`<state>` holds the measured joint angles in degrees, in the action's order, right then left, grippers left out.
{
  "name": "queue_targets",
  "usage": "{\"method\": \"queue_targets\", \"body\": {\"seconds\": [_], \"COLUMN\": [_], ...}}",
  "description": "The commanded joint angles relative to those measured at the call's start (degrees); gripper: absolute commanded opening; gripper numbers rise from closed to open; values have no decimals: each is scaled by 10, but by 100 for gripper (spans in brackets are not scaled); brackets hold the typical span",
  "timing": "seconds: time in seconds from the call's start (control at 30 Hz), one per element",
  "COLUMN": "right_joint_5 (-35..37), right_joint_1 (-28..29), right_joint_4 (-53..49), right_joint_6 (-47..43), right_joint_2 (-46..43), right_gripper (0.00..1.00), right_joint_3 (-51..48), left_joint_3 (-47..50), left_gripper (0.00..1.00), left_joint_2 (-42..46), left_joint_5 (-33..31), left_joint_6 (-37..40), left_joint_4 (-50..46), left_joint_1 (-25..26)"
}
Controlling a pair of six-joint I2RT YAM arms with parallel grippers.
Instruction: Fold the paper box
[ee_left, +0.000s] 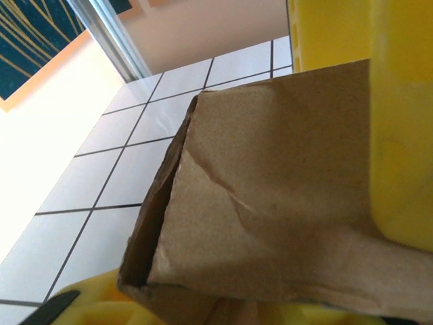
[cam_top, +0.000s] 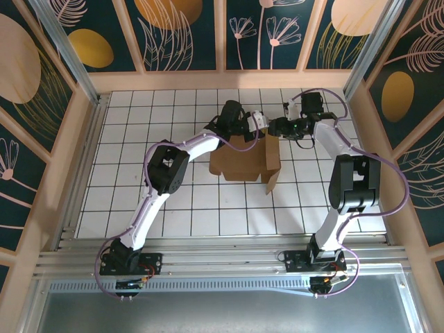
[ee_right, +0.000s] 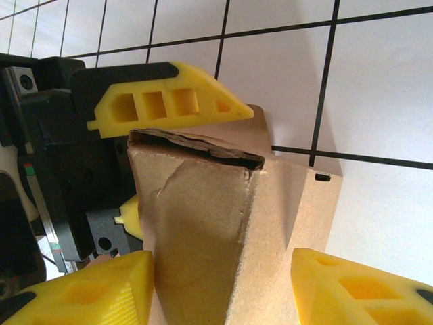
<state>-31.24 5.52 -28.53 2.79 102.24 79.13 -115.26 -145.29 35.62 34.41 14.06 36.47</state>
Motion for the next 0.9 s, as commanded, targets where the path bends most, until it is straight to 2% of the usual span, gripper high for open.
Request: {"method": "queue_targets", "body": {"seconds": [0.0, 0.13, 0.3, 0.53, 0.67, 0.87], "right_joint_5": [-14, -6, 0, -12, -16, -17], "right_joint_1": [14, 13, 12, 12, 12, 12], "right_joint_4": [-25, -23, -10, 4, 20, 12], "right_joint_6": [-17, -13, 2, 24, 35, 37], "right_joint_2": [15, 14, 2, -17, -31, -27], "right_gripper": [56, 59, 67, 68, 70, 71], "right_joint_3": [8, 8, -1, -11, -24, -18], "left_joint_3": [-16, -16, 14, 37, 70, 47], "left_gripper": [25, 11, 0, 0, 27, 29], "left_joint_2": [-30, -30, -15, -1, 21, 10], "left_joint_5": [7, 1, -31, -76, -82, -110], "left_joint_6": [43, 43, 12, 2, -15, 6], "left_joint_4": [-30, -25, 7, 9, 17, -25], "left_joint_1": [15, 15, 15, 16, 16, 18]}}
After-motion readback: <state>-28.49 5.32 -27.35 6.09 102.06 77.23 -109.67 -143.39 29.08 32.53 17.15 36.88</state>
